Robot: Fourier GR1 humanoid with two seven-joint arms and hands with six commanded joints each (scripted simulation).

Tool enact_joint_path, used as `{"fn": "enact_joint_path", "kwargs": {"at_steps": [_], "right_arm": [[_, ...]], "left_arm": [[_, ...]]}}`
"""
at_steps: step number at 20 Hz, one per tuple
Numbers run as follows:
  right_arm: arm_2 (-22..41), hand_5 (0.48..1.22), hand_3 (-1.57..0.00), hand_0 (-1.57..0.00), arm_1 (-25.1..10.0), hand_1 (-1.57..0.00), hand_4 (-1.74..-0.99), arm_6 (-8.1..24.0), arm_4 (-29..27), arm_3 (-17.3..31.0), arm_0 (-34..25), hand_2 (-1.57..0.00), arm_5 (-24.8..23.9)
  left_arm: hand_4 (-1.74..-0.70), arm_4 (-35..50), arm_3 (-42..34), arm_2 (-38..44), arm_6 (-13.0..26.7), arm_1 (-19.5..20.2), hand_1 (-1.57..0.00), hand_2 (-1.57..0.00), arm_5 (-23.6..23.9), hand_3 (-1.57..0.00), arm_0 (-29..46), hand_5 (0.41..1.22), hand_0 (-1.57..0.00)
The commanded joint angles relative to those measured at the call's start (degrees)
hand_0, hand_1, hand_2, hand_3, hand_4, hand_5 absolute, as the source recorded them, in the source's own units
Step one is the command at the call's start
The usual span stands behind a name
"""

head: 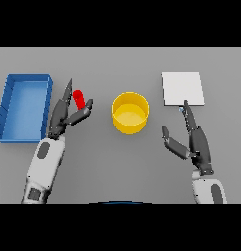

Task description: Pick up the red beaker and tilt it to pour out 1 green nut into yellow bowl. Pick up the yellow bowl and place it on the metallic measuring scale.

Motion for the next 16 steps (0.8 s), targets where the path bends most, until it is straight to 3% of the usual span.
{"fn": "enact_joint_path", "kwargs": {"at_steps": [1,10,11,12,14,16], "right_arm": [[0.03,0.679,0.00,0.00,-0.36,0.00,-1.247,0.26,0.08,-0.39,0.13,0.00,0.23],[-0.62,0.691,0.00,0.00,-0.70,0.00,-1.259,-0.04,-0.58,-0.86,0.46,0.00,0.26],[-0.69,0.691,0.00,0.00,-0.73,0.00,-1.255,0.02,-0.68,-0.89,0.51,0.00,0.27],[-0.14,0.690,0.00,0.00,-0.12,0.00,-1.252,-0.17,0.18,-0.32,0.53,0.00,-0.26],[-0.39,0.692,0.00,0.00,-0.53,0.00,-1.245,-0.70,0.20,-0.63,0.78,0.00,-0.26],[-0.62,0.693,0.00,0.00,-0.83,0.00,-1.240,0.03,-0.27,-0.75,0.18,0.00,0.11]], "left_arm": [[-1.23,-0.46,2.14,0.22,-0.19,-0.37,0.00,0.00,0.86,0.00,-1.96,0.649,0.00],[-1.30,-1.49,12.30,2.33,-6.29,-0.94,-0.02,-0.04,4.16,0.00,-9.37,0.715,0.00],[-1.32,-1.42,13.43,2.83,-7.10,-1.47,-0.14,-0.15,5.24,-0.05,-10.27,0.741,-0.09],[-1.35,-1.20,13.68,3.29,-7.72,-1.57,-0.36,-0.36,5.83,-0.22,-10.07,0.770,-0.32],[-1.48,-0.94,15.99,4.09,-7.64,-2.40,-0.80,-0.79,6.92,-0.58,-11.48,0.933,-0.77],[-1.57,-1.05,16.54,4.04,-10.68,-2.74,-1.08,-1.07,6.30,-0.89,-11.44,1.036,-1.06]]}}
